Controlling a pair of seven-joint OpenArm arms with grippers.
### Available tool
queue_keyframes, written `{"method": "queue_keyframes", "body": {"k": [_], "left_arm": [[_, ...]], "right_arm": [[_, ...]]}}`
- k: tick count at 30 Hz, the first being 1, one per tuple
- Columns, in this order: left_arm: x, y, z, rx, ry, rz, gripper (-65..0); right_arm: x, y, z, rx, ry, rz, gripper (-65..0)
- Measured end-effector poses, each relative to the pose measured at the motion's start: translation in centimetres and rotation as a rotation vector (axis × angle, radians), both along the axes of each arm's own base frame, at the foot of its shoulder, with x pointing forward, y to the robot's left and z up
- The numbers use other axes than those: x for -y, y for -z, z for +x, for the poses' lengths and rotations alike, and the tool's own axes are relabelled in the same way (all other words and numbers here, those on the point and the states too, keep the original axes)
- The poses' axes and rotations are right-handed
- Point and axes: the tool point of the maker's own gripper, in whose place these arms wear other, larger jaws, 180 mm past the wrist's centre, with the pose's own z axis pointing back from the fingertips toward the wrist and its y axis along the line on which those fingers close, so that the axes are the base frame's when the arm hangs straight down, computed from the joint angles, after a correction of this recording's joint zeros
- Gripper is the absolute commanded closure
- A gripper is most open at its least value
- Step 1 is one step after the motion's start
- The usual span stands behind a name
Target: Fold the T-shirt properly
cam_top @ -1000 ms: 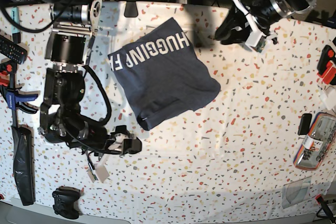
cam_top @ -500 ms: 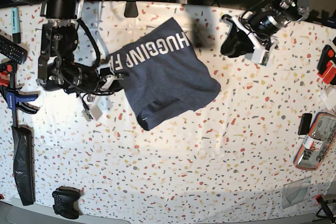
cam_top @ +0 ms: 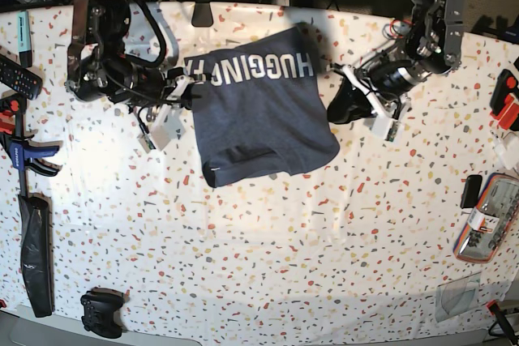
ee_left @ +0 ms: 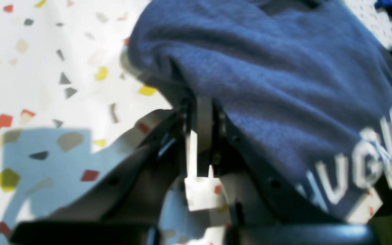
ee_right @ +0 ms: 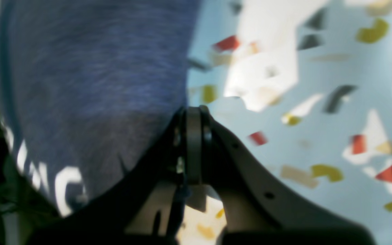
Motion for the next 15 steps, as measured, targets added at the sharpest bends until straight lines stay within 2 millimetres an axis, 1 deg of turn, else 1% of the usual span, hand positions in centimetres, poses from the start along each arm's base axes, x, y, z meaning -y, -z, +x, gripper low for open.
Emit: {"method": "queue_keyframes", "body": {"k": [2,5,7,9,11,15], "left_arm": [[-0.1,0.2,0.2,-0.006,0.0,0.008,-3.0],[-0.1,-0.2,0.6,0.007,-0.001,0.002,-3.0],[-0.1,-0.4,0.7,0.015,0.001,0.003,-3.0],[-0.6,-0.6,0.6,0.019,0.006,0.014,-2.5],[-1.3,-1.0,0.3,0.028,0.008,0.017,0.0],[-2.8,-2.3,-1.2,0.056,0.021,0.049,0.0]], "right_arm": [[0.2,-0.1,-0.4,0.006,-0.002,-0.019,0.0],[0.7,-0.3,-0.7,0.015,0.006,-0.036,0.0],[1.4,-0.8,-0.8,0.03,0.028,-0.044,0.0],[2.4,-1.5,-0.8,0.052,0.061,-0.045,0.0],[3.7,-2.5,-1.0,0.08,0.106,-0.044,0.0],[6.8,-4.3,-2.0,0.125,0.212,-0.035,0.0]]}}
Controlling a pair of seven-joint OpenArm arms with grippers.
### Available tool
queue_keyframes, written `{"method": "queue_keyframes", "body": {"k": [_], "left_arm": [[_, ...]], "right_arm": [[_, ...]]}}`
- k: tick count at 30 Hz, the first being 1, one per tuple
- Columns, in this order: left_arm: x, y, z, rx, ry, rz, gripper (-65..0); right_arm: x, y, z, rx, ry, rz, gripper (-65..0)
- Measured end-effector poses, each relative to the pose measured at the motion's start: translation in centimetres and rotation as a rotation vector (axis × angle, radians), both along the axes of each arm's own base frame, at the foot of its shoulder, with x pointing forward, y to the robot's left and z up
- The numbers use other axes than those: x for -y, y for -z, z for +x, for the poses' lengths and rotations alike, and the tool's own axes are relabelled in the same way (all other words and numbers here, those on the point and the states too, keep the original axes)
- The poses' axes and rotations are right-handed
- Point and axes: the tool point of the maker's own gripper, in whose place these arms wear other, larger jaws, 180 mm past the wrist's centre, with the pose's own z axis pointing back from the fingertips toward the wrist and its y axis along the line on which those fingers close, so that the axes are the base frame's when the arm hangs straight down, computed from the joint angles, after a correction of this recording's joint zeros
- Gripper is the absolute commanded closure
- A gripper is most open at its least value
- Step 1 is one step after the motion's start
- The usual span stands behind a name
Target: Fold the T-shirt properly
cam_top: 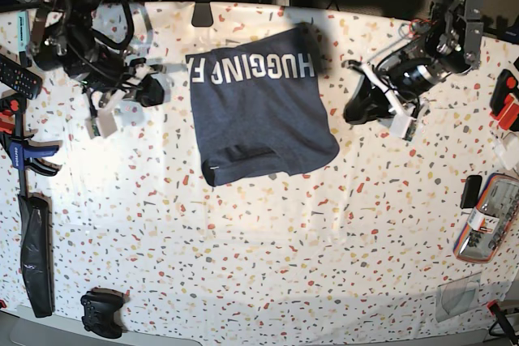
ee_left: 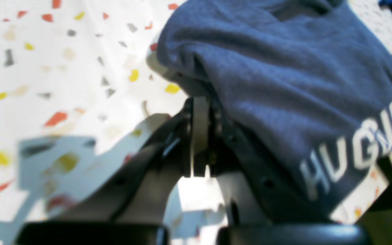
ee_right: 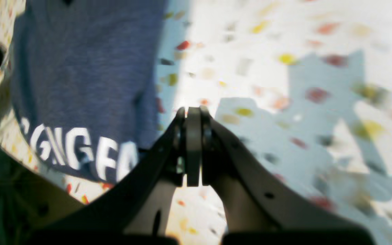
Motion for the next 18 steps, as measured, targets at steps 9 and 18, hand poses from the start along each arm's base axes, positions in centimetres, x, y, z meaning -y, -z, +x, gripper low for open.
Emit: {"method": "queue_keyframes", "body": {"k": [9,18], "left_arm": [[-7.4,-1.2,-6.0,-0.095,-0.226,0.033,0.0],[-11.5,0.7,-14.9,-0.261,-0.32,0.128,0.0]], "right_arm": [[5.0,-1.0,-6.7,-0.054,0.162,-0.011,0.0],[6.2,0.8,-16.3,-0.212,0.392,0.038,0.0]]}}
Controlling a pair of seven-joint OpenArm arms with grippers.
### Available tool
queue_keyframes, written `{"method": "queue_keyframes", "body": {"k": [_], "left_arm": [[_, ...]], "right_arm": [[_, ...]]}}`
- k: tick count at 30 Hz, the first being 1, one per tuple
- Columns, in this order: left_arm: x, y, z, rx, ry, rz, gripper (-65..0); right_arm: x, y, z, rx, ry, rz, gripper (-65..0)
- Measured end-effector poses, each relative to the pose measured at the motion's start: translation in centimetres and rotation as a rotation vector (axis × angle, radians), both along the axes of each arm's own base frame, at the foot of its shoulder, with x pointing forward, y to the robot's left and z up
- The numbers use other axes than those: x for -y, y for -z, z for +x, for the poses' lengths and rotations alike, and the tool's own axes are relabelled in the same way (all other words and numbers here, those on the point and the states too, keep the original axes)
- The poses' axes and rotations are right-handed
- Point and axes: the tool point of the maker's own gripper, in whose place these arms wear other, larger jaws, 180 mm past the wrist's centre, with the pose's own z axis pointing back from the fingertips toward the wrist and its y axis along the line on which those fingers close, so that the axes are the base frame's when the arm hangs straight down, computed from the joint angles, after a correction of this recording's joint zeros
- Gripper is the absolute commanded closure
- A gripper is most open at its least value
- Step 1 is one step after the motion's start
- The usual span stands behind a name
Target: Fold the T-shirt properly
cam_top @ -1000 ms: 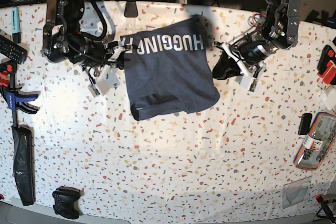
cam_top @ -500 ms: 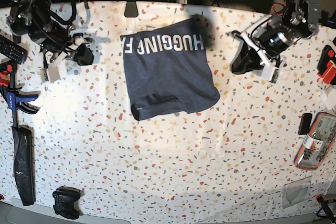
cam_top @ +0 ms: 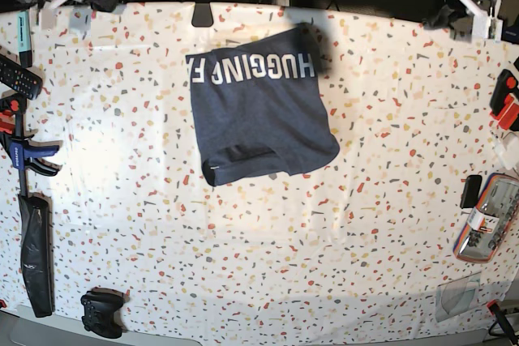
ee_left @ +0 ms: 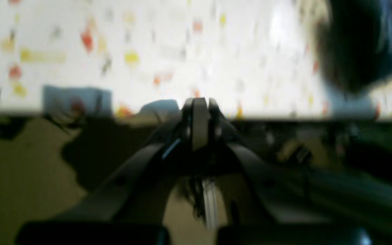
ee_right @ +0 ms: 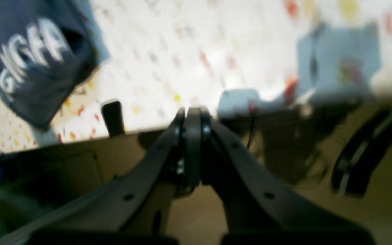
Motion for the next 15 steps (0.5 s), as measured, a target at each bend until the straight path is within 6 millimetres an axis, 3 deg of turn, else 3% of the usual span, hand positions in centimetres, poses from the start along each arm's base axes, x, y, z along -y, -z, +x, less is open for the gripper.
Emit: {"method": "queue_keyframes", "body": {"k": [4,9,15], "left_arm": [[1.1,0.5,-3.0,-0.056,0.078,-0.01,0.0],[0.7,2.0,-6.1,-0.151,0.092,0.056,0.0],[0.0,6.5,-10.5,-0.302,-0.003,0.013,0.0]], "right_arm": [[-0.5,0.9,-4.1,-0.084,0.087,0.028,0.0],[-0.1,2.8,-7.6,-0.226,0.1,-0.026,0.0],[0.9,6.4,-11.1,-0.331,0.177,0.024,0.0]]}}
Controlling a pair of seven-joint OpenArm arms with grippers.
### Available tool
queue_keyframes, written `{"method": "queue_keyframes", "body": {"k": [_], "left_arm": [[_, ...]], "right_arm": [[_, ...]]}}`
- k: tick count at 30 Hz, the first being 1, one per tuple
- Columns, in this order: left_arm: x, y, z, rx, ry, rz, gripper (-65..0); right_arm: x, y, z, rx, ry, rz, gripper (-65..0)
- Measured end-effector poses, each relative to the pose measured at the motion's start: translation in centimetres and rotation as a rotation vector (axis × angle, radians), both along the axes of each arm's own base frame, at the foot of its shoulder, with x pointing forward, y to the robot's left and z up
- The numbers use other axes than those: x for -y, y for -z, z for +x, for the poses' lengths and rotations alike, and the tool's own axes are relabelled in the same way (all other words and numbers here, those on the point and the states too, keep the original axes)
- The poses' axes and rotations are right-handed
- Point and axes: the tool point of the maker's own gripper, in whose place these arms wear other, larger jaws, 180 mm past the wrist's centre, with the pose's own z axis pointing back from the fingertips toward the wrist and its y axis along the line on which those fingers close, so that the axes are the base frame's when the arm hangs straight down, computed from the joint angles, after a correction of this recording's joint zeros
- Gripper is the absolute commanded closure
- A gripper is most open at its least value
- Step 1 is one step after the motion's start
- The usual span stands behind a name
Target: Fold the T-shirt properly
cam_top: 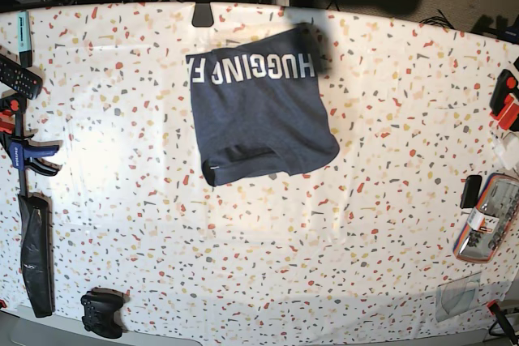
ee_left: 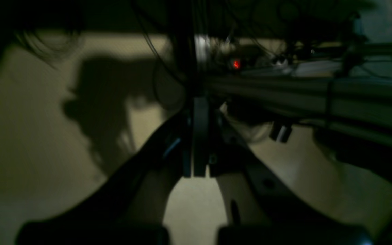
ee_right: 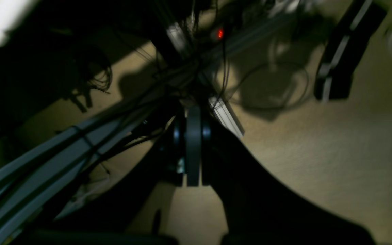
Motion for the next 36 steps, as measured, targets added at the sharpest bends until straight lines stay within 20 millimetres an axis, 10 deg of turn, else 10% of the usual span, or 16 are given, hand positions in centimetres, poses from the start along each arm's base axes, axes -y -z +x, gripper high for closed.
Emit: {"method": "queue_keyframes", "body": {"k": [13,21,36], "left_arm": [[0.1,12.0,-9.7,-0.328,-0.24,-0.079,0.0],[2.2,15.0,-10.9,-0.42,-0.295,-0.137,0.0],[7.1,19.0,-6.2,-0.421,-0.315,-0.106,0.0]], "right_arm": [[3.2,9.5,-8.2,-0.312,-0.07,0.078,0.0],[-2.1,14.8,-6.7,-0.41,-0.218,0.209,0.0],[-10.8,19.0,-2.8,-0.425,-0.541,0.182,0.0]]}}
